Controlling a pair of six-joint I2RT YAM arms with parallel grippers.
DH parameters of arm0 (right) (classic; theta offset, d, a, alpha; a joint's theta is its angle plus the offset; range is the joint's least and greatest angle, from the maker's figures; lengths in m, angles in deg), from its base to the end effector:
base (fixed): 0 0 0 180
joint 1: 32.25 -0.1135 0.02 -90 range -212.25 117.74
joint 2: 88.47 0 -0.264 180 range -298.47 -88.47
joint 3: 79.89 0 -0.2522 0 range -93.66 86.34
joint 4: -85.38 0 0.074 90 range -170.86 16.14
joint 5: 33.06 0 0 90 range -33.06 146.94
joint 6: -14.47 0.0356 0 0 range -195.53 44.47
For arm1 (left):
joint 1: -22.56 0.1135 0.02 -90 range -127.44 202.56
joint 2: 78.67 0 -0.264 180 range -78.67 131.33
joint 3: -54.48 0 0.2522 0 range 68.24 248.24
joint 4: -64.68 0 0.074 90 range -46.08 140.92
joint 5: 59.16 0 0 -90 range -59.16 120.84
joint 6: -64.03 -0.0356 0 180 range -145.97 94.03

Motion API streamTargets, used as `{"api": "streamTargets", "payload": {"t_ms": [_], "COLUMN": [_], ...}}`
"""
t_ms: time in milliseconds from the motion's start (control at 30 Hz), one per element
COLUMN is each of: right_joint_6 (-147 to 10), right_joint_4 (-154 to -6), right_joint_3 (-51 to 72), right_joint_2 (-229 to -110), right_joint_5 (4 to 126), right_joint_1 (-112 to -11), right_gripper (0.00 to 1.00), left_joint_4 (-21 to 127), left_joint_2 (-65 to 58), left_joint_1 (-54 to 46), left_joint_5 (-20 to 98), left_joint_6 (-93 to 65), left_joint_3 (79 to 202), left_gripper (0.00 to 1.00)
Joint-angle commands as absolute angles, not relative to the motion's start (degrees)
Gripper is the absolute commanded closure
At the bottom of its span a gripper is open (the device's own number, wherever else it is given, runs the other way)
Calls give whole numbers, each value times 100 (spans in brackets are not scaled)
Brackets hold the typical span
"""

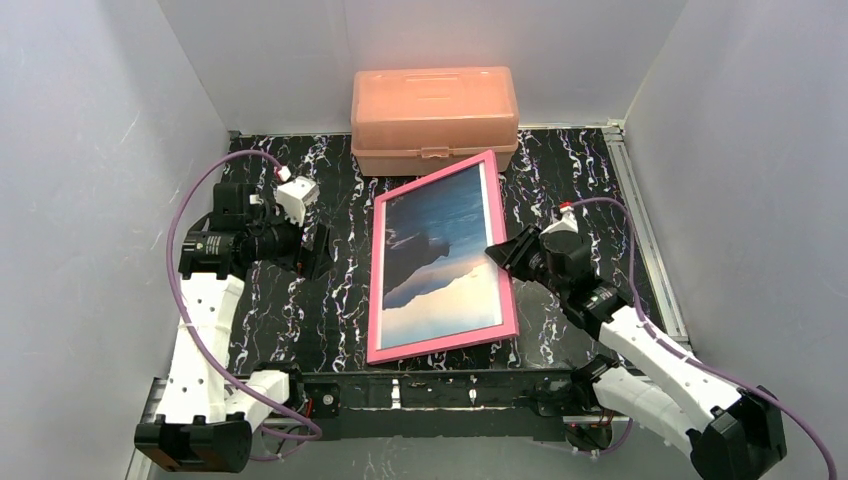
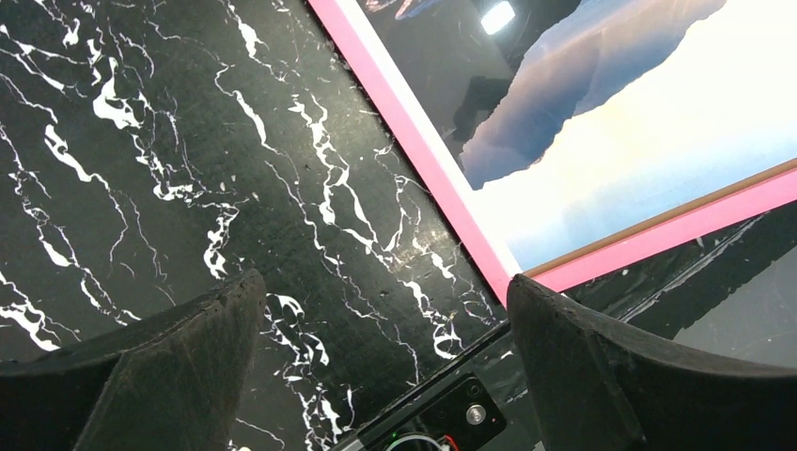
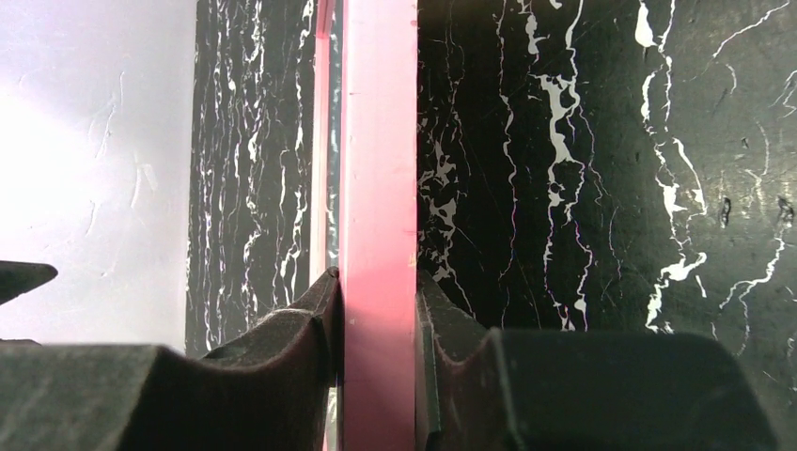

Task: Put the photo into the frame

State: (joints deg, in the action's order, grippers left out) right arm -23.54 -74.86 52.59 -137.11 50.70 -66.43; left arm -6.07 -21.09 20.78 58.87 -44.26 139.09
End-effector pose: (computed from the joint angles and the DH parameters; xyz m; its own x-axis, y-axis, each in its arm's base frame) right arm 0.1676 0.1091 0.2677 -0.5554 0.5696 -0.6059 -0.0599 0.6993 0.7123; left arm 0.1787 -0.0223 0.3781 -0.5408 0.2940 -0.7881 0.5651 0.8209 -0.0816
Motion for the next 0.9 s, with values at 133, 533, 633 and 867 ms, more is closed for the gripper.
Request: {"api": "streamTargets", "payload": {"t_ms": [133,533,633,867], "right_joint_6": [-2864,-2895,-2899,-3003], "right_joint_4": [-8989,-9848,-10086,-10344], "right_joint_3": [5920,6748,6863,6912], "right_joint_2": [-14318,-14944,-15186,-15560], "right_joint_5": [5049,4776,4767,4814], "right_joint_1": [-6602,-6526,-6524,-6505], "right_gripper": [86,63,56,41], "left_joint_4": [-652,-517,-502,-416], "left_joint_2": [-1859,-1723,-1719,-1625], "left_joint_1": [2454,2756,2785,2870], "left_joint_5": [5971,6036,6024,6024], "left_joint_6": [-4772,-4891,-4928,-5034], "left_joint_3": [13674,13537,13479,13275], "left_gripper": [2,1,2,2]}}
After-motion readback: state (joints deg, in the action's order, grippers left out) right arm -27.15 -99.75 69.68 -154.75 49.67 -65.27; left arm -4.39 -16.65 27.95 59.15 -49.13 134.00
